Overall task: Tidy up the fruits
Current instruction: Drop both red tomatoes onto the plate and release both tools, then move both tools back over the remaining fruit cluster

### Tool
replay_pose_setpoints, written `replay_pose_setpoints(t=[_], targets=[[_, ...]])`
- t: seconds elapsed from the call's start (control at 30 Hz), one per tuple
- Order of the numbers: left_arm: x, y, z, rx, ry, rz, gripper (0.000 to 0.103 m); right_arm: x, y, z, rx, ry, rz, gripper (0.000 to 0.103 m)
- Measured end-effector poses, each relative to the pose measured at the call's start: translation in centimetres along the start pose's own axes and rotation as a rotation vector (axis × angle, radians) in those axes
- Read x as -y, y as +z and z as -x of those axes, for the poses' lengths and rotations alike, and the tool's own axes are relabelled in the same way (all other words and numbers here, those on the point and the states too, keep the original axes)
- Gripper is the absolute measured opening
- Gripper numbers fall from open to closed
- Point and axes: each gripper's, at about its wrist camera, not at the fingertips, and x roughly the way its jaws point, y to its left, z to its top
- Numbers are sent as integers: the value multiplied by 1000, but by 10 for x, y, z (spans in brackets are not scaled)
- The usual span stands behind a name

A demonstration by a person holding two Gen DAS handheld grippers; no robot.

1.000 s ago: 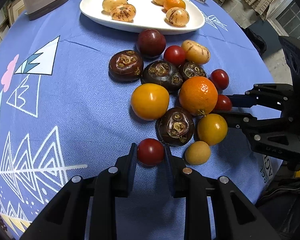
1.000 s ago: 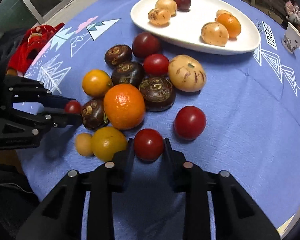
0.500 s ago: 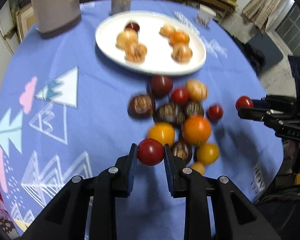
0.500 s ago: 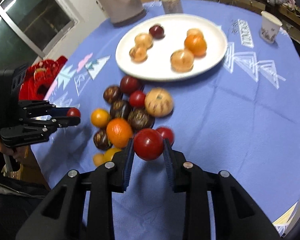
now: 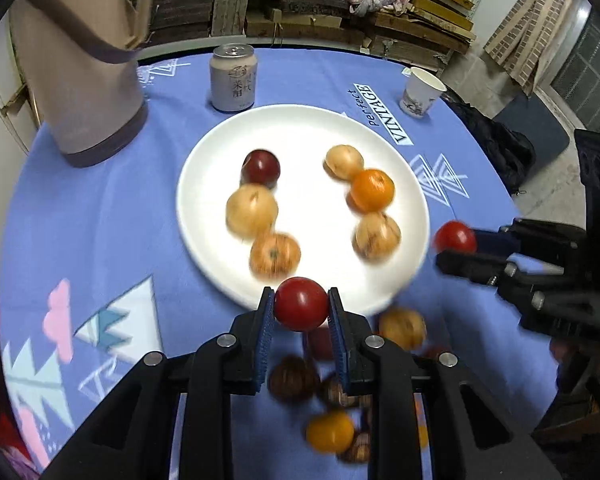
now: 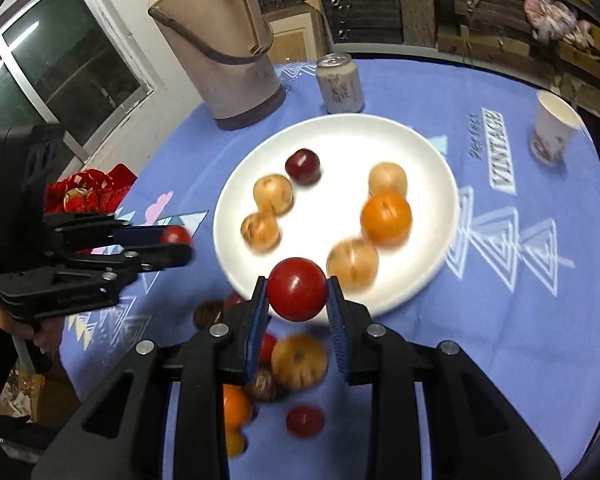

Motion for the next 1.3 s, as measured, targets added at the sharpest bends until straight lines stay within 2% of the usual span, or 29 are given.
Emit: replay_pose_setpoints(t=[0.2,0.47,0.6,0.67,0.73,0.77,0.83,0.9,1.03,1.2,1.3], targets=[[4,42,-44,-24,-26,-17,26,7,29,-44,-33,-28,53,28],[-2,59,-75,-55,-14,-2,27,26,39,-72,-55,-15,19,31],[-6,58,-75,-57,-22,32,38,30,38,-65,-36,4,-12,35],[-5,56,-67,-41,-15,31,51,30,34,-55,-18,10,-28,39],[-4,53,-57,-25,-11,28,56,30,29,-44,-3,7,-36,50],[-4,50,-51,-17,-16,33,60,29,25,-37,3,4,-39,54],[-6,40,-39,-6,-17,55,65,28,14,-26,4,-8,-46,75],[-10,26,-27,7,10,77,66,26,-1,-17,-18,-19,-44,89],[-21,-17,-11,-11,57,125,67,24,-38,-4,-68,-45,-46,90],[-32,-73,-5,-91,60,185,68,24,-78,0,-133,-105,-104,90],[-32,-94,-2,-113,69,204,68,18,-97,3,-146,-117,-92,90]])
